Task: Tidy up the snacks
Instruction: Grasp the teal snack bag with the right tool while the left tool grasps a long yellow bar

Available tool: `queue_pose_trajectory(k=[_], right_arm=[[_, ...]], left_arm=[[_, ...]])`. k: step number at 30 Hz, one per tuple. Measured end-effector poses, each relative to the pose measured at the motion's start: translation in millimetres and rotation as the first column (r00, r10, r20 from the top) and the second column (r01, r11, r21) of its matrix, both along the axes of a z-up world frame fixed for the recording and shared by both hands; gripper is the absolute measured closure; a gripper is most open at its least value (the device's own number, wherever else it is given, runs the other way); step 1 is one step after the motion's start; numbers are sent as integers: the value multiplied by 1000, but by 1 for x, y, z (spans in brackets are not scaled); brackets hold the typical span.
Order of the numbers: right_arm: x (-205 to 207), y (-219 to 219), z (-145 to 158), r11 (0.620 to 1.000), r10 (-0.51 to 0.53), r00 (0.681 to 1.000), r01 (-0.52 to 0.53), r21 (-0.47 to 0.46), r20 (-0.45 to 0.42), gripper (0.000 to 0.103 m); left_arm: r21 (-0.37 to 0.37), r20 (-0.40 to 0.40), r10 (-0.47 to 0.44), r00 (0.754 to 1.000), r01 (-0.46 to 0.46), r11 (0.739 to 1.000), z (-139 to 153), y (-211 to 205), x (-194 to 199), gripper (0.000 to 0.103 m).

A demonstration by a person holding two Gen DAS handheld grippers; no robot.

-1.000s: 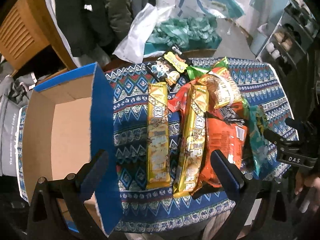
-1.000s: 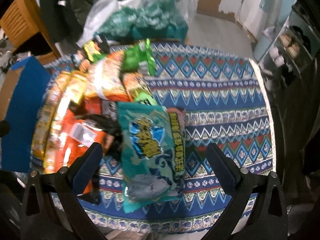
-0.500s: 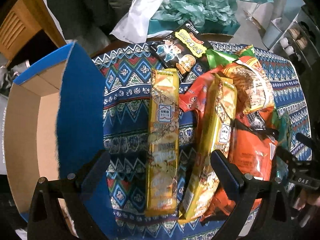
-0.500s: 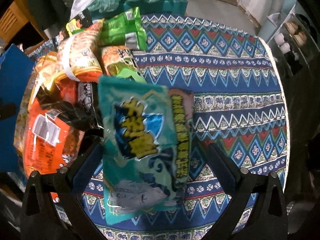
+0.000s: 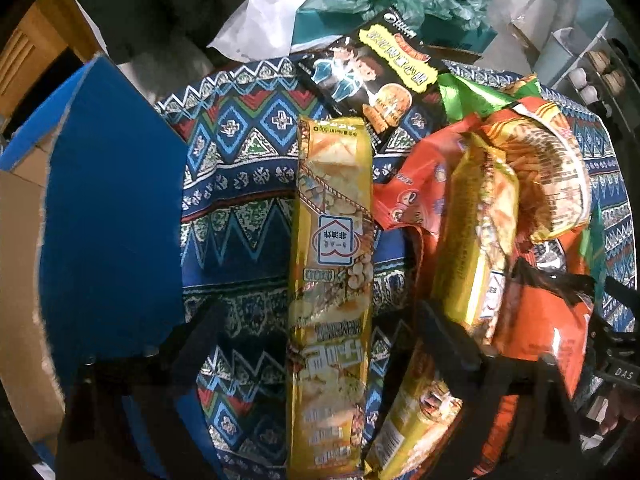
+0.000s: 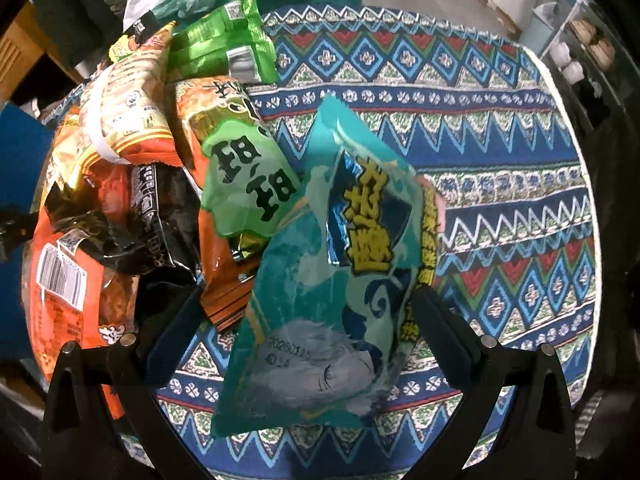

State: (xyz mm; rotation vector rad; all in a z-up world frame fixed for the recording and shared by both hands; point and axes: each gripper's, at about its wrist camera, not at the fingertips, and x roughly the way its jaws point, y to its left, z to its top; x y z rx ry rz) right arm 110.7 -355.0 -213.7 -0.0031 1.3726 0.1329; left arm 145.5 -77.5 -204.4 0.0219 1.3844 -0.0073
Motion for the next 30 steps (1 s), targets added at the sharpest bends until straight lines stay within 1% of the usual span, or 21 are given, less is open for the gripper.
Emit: queue_pose_trajectory(k=[1,2,4,6,8,10,11,13,15,16,17,18,19,22,23,24,26,28,30], right_arm=[[0,1,-3,1000,-1,1000,1,6,-7,2],[1,0,-6,1000,0,1000,1,5,-9,2],[2,1,-11,1000,3,1000,-3,4,-11,3],[2,1,-14,1000,6,1000,-6,4,-14,7],[1,-5,-16,1000,5,1000,-5,-16,-19,19],[2,-13,-16,1000,-9,1000,9,-20,-18,25],[1,-20,-16,1000,-28,999,28,-2,-26,27],[-3,-30,-16,995,-71,996,74,60,-48,30],[-5,-39,-15,989,-103,993,109,100,-64,33],[-6,-41,-15,987,-108,992,115,110,-63,39],[-8,-44,-14,986,-113,992,119,115,-59,49],[-9,-46,-13,986,-120,991,125,113,-51,54],[-10,-48,-12,985,-125,991,129,111,-47,65],[-9,-53,-11,983,-131,991,134,124,-32,72],[-8,-53,-10,983,-133,991,136,124,-30,76],[-8,-54,-9,983,-137,990,139,120,-24,76],[-8,-52,-2,986,-135,991,135,101,-3,85],[-9,-52,6,990,-123,992,121,75,23,87],[-11,-46,15,991,-117,993,114,70,33,89]], left_arm=[[-6,-11,0,1000,0,1000,-4,1,2,25],[-17,-32,3,999,-3,1000,-9,3,4,27],[-13,-34,15,999,-15,1000,-15,8,7,31],[-20,-27,21,999,-22,1000,-17,11,6,33],[-13,-19,21,1000,-21,1000,-17,12,5,37],[0,-12,11,1000,-11,1000,-17,14,3,43],[2,-8,9,1000,-9,1000,-17,16,2,45],[1,0,15,1000,-15,1000,-16,21,0,52],[4,11,21,1000,-21,1000,-15,23,-2,58],[9,17,22,1000,-23,1000,-12,23,-5,62],[16,25,23,999,-23,1000,-10,24,-6,64],[18,30,24,999,-25,1000,-9,25,-8,68],[16,34,26,999,-26,1000,-7,26,-10,70],[4,30,31,999,-31,1000,-1,18,-16,71],[-12,23,35,999,-35,999,-1,18,-19,71],[-22,20,39,999,-38,999,1,19,-23,71],[-21,26,38,999,-37,999,3,15,-28,71],[-25,33,30,999,-29,999,6,14,-35,71],[-37,38,30,999,-29,999,10,13,-40,71]])
